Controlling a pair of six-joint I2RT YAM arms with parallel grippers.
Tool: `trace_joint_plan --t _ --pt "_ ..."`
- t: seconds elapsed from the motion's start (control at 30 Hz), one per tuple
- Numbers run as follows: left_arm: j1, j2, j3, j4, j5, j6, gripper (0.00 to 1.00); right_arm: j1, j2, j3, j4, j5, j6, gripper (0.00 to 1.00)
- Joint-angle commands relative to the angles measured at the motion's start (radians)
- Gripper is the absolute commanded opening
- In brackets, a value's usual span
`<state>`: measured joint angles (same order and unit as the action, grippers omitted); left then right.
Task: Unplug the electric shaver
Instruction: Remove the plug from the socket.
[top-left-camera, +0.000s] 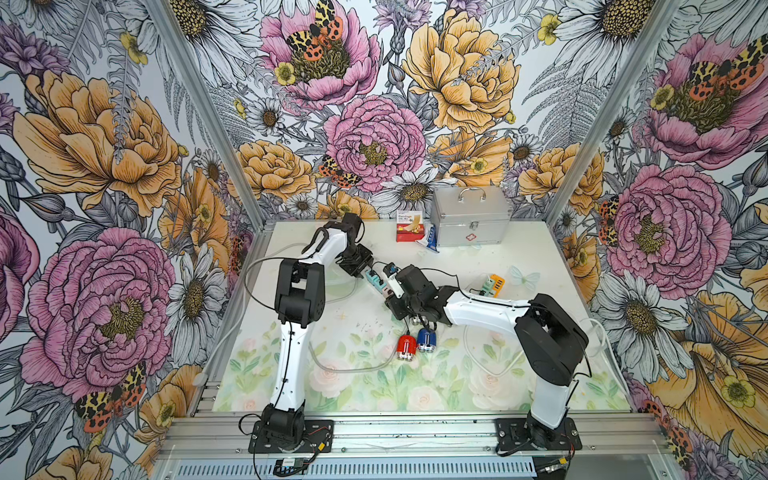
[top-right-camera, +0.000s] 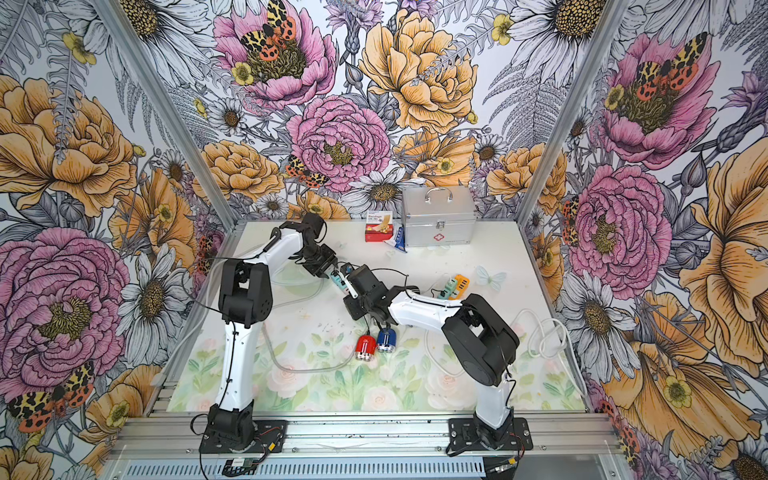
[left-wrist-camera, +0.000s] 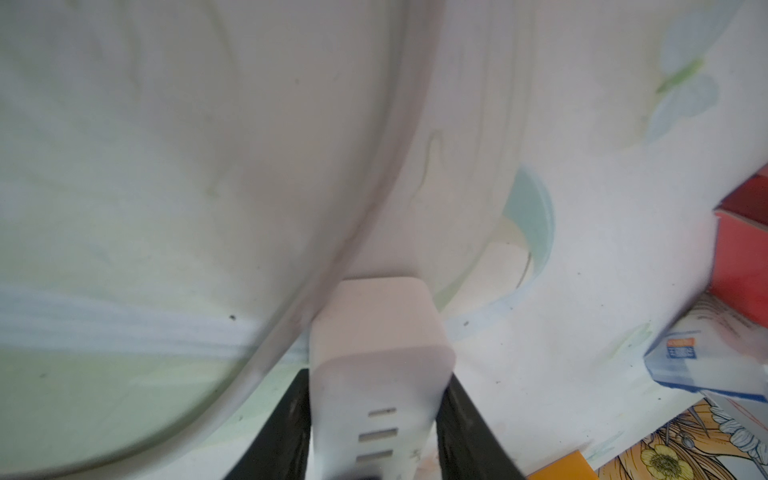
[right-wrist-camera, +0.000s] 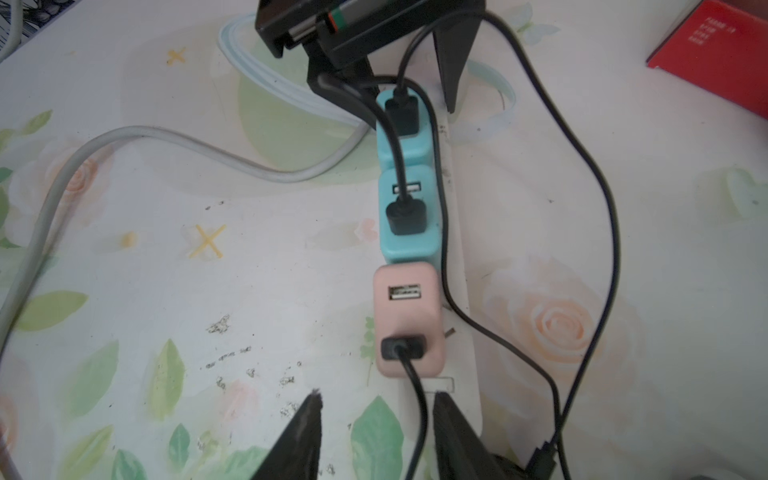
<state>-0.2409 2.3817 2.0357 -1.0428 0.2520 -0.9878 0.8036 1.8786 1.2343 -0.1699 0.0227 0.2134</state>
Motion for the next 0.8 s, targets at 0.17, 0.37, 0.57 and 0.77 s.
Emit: trace_joint_plan --t 0.17,0.37,0.57,0.77 --pt "-0.008 0.011 -0.036 -0.045 -0.005 -0.04 0.36 -0.006 0.048 0.059 0.028 0.065 -0.01 0.37" --pt "-0.009 0.022 -0.029 -0.045 -0.003 -0.045 0.36 -0.006 0.068 0.075 0.028 0.061 -0.03 0.29" --pt "-0.009 0.027 -0.026 -0.045 -0.002 -0.048 0.35 -0.006 0.084 0.08 0.026 0.042 -0.04 0.28" --pt "-0.013 0.034 -0.027 -0.044 0.003 -0.046 0.35 -0.006 0.1 0.091 0.027 0.029 -0.043 0.33"
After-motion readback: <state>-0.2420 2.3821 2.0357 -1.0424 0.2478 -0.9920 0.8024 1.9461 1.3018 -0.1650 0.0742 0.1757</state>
